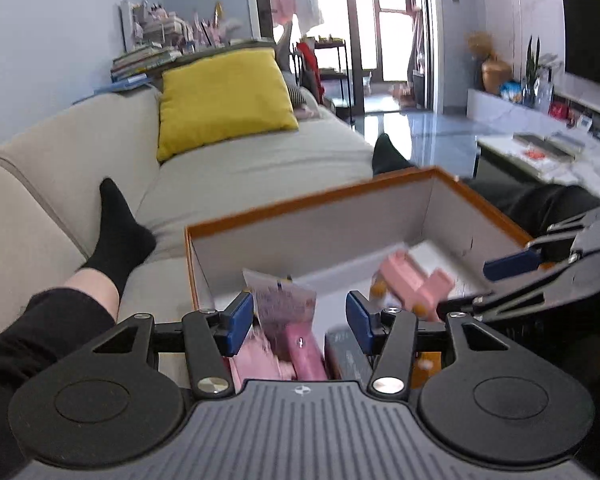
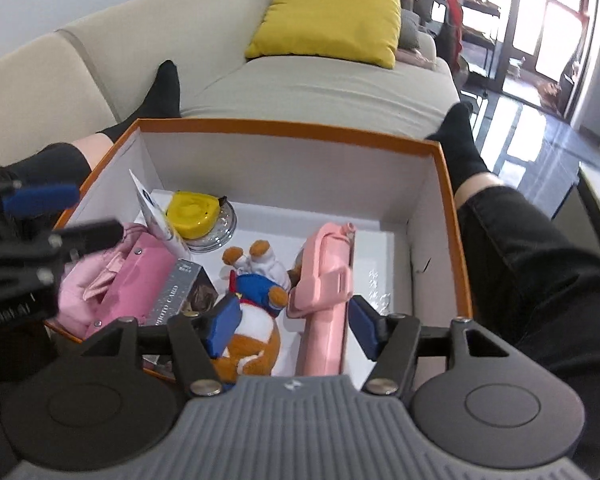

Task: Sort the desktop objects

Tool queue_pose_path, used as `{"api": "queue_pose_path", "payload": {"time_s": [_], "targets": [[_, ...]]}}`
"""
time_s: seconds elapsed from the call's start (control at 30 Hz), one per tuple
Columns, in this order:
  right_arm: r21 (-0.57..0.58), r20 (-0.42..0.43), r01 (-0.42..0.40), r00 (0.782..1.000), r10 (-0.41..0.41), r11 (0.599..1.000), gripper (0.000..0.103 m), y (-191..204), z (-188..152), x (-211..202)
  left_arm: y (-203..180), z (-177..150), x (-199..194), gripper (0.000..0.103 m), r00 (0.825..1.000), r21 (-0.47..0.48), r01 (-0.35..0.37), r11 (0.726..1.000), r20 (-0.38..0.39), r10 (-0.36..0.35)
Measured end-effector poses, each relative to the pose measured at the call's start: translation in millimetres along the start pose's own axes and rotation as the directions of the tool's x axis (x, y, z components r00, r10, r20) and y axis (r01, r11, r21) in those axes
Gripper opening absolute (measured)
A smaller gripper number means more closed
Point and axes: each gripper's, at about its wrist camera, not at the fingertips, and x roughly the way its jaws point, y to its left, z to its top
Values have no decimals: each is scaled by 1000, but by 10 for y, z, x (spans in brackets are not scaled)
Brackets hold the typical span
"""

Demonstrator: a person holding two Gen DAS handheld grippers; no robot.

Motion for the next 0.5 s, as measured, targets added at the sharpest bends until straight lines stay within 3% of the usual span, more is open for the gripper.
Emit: {"api": "queue_pose_path", "payload": {"time_s": [0.5], "targets": [[50,-19,-25,999,26,998,70,7,-181,86,16,-183,210,60,987,-50,-4,999,-161,-4]]}}
